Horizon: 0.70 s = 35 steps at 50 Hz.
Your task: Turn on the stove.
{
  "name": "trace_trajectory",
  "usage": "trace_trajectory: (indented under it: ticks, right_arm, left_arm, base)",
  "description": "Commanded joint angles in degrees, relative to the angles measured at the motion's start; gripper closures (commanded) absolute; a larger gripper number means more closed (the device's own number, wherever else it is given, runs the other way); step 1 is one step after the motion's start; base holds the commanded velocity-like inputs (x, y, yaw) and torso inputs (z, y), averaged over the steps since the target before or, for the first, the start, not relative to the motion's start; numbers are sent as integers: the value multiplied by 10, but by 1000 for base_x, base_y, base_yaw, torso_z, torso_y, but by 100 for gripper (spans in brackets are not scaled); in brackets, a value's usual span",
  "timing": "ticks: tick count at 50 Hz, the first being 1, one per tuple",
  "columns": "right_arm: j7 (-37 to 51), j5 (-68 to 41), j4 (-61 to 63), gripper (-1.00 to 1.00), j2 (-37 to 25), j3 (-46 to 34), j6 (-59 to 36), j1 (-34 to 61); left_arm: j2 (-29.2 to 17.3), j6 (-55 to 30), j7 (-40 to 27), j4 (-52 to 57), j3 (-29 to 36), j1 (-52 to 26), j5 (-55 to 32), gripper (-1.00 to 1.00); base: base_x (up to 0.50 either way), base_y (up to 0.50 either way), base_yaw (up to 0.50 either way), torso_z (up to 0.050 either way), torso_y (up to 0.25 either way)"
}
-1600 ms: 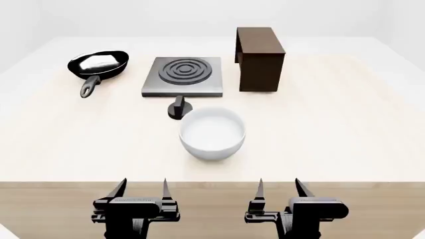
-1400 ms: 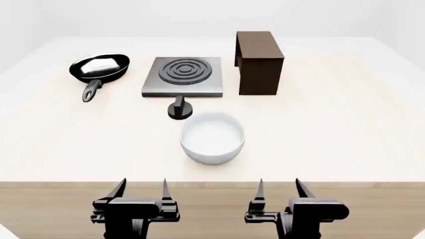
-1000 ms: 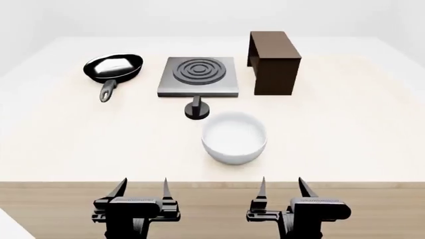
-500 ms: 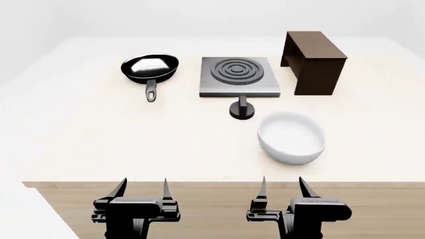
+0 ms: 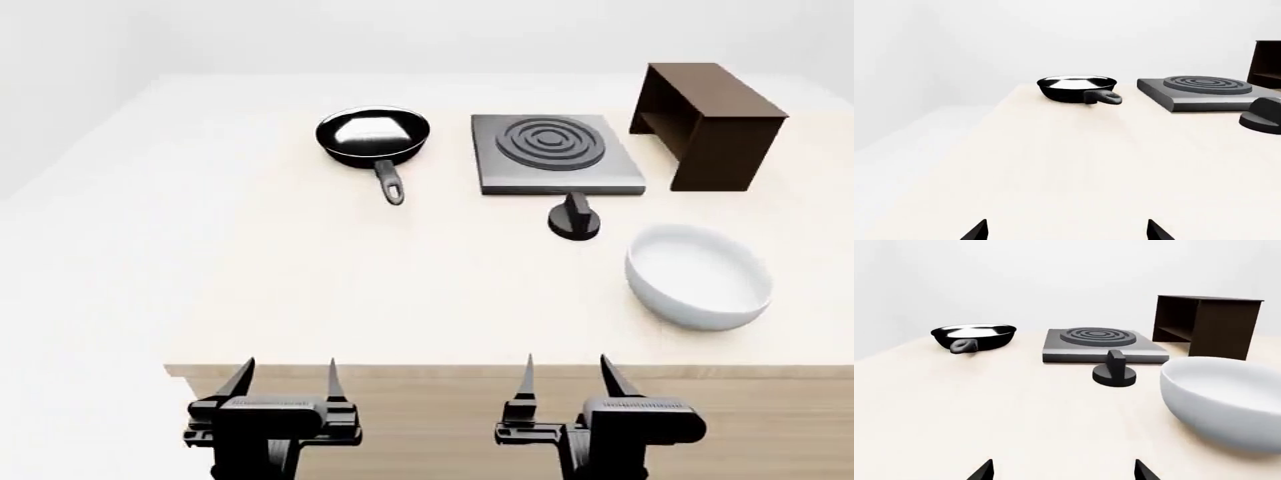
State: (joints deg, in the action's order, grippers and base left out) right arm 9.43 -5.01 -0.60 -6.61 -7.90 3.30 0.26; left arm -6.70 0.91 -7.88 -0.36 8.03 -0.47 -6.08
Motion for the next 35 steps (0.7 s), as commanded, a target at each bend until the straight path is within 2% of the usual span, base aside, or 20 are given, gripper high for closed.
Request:
trace_trajectory:
  ticks: [1, 18, 35]
  right_arm:
    - [7, -6, 2, -100, -6, -6, 0, 0]
    - [3, -31, 4, -100, -13, -12, -9, 3]
    - [15, -30, 4, -100, -19, -20, -6, 3]
  left_arm:
    - [-5, 2, -6, -1, 7, 0, -5, -100]
    - [-11, 4, -14, -3, 16, -2, -11, -100]
    - [-17, 7, -21, -5, 25, -3, -15, -100]
  base:
    - [0, 4, 0, 0, 0]
    - [13, 0, 0, 0, 0]
    - [249, 0, 0, 0, 0]
